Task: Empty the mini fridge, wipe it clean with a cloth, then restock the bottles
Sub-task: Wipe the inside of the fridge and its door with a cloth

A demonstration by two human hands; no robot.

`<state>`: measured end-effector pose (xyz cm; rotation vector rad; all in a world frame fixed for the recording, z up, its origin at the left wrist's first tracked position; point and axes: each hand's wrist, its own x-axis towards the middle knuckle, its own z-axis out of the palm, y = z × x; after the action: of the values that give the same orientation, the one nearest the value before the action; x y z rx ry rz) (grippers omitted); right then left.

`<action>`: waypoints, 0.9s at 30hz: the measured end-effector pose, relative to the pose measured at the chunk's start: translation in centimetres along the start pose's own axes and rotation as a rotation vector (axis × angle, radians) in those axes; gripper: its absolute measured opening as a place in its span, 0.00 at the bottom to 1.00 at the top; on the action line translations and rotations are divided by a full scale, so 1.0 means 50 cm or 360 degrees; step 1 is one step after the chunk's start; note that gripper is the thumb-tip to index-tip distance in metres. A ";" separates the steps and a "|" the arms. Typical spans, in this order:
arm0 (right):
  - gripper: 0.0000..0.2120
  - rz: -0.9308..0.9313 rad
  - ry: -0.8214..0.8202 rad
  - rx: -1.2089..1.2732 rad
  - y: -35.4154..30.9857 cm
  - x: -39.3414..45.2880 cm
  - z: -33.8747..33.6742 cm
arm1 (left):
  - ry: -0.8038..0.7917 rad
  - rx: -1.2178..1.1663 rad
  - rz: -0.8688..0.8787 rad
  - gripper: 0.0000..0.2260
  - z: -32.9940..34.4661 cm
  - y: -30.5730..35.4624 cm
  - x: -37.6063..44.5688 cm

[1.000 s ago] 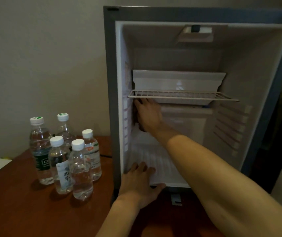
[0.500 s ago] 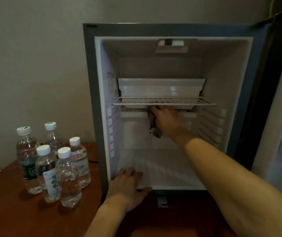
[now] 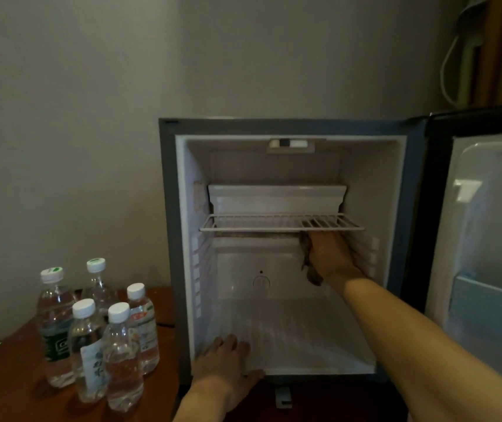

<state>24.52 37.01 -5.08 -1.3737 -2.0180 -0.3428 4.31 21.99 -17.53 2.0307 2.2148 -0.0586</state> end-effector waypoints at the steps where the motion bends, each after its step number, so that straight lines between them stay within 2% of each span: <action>1: 0.12 -0.0080 -0.0027 -0.0005 -0.008 -0.006 -0.009 | -0.0031 0.0017 0.0000 0.31 -0.008 0.002 0.000; 2: 0.06 -0.0205 -0.0083 -0.0073 -0.018 -0.024 -0.022 | -0.0057 0.0044 0.0003 0.31 -0.018 0.006 -0.001; 3: 0.10 -0.0232 -0.0112 -0.0077 -0.028 -0.032 -0.020 | -0.0072 0.0075 0.0009 0.30 -0.030 0.010 -0.003; 4: 0.22 -0.0253 -0.0088 -0.0031 -0.033 -0.034 -0.021 | -0.0071 0.0095 0.0017 0.29 -0.044 0.013 -0.007; 5: 0.28 -0.0309 -0.0100 0.0042 -0.043 -0.040 -0.026 | -0.0053 0.0097 0.0030 0.28 -0.060 0.014 -0.014; 6: 0.30 -0.0296 -0.0133 0.0102 -0.055 -0.050 -0.035 | -0.0009 0.0085 0.0053 0.27 -0.076 0.012 -0.023; 11: 0.26 -0.0207 -0.0233 0.0202 -0.096 -0.099 -0.097 | 0.0537 0.0086 0.0145 0.22 -0.174 -0.015 -0.082; 14: 0.26 -0.0313 -0.0146 0.0100 -0.110 -0.120 -0.157 | 0.0764 0.0031 0.0185 0.17 -0.254 -0.025 -0.112; 18: 0.20 -0.0349 0.0031 0.0036 -0.139 -0.084 -0.247 | 0.0999 0.0051 0.0230 0.17 -0.342 -0.026 -0.123; 20: 0.19 -0.0352 0.0061 0.0039 -0.160 -0.051 -0.267 | 0.1041 0.0046 0.0246 0.17 -0.363 -0.020 -0.112; 23: 0.19 -0.0372 0.0035 0.0049 -0.206 -0.001 -0.261 | 0.0949 0.0008 0.0216 0.22 -0.366 -0.010 -0.075; 25: 0.17 -0.0303 -0.0138 0.0054 -0.241 0.036 -0.224 | 0.0900 -0.0036 0.0184 0.25 -0.353 -0.009 -0.039; 27: 0.14 -0.0211 -0.0331 0.0071 -0.272 0.064 -0.172 | 0.0988 -0.0059 0.0182 0.25 -0.337 -0.016 -0.006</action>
<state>14.78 28.97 5.38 -1.2963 -2.2797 -0.2183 2.31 23.67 -0.89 2.3850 2.3684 0.7104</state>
